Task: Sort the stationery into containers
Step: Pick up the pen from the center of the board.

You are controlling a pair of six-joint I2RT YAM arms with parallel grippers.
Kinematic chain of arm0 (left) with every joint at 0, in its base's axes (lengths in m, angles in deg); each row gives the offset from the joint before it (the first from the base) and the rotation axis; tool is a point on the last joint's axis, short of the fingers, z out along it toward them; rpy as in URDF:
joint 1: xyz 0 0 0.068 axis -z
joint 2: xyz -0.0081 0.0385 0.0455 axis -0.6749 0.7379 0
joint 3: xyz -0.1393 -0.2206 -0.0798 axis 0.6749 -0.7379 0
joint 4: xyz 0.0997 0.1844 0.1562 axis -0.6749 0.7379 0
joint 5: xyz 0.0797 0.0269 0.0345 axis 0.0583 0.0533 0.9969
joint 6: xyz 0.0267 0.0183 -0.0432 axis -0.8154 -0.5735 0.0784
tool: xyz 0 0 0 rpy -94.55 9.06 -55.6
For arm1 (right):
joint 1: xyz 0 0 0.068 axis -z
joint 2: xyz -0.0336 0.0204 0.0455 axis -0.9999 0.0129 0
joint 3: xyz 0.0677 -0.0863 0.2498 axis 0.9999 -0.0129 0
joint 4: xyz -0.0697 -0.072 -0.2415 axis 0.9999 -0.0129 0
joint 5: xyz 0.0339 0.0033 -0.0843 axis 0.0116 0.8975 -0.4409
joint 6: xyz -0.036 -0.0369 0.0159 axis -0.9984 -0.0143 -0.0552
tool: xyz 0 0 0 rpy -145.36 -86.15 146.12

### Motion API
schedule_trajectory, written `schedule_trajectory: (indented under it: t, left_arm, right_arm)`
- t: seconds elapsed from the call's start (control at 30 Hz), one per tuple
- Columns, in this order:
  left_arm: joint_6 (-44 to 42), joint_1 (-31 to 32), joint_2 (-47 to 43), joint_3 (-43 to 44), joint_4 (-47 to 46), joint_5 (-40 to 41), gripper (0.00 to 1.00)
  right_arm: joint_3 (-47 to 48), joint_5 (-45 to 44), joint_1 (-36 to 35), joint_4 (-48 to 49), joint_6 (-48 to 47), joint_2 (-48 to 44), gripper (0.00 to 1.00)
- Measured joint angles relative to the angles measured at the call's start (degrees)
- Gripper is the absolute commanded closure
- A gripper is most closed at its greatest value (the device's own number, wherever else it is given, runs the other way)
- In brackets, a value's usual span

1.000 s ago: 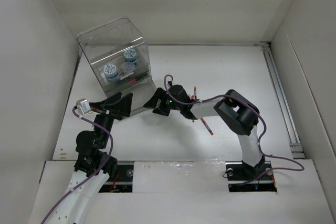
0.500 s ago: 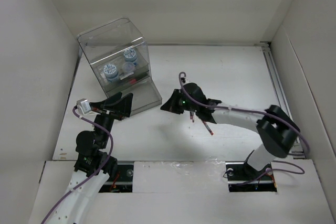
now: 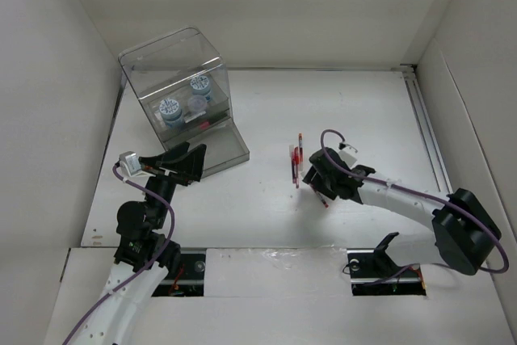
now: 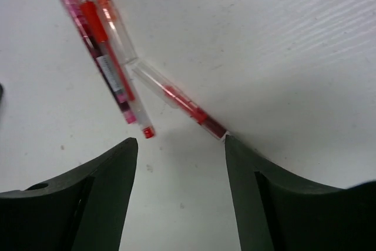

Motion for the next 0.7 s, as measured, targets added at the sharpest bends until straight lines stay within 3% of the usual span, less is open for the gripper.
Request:
schedule_trajectory:
  t: [0.33,0.57,0.7]
  left_arm:
    - [0.0,0.0,0.02,0.0,0.0,-0.04,0.18]
    - [0.0,0.0,0.13,0.0,-0.04,-0.04,0.18]
    - [0.07,0.0,0.46,0.0,-0.02,-0.04,0.12]
  right_arm:
    - [0.63,-1.62,1.14,-3.48,1.92,5.22,0.32]
    - [4.0,-0.37,1.86,-3.87,0.37,9.68,0.45]
    - [6.16,1.4,1.86,-5.11,-0.87,11.8,0.57]
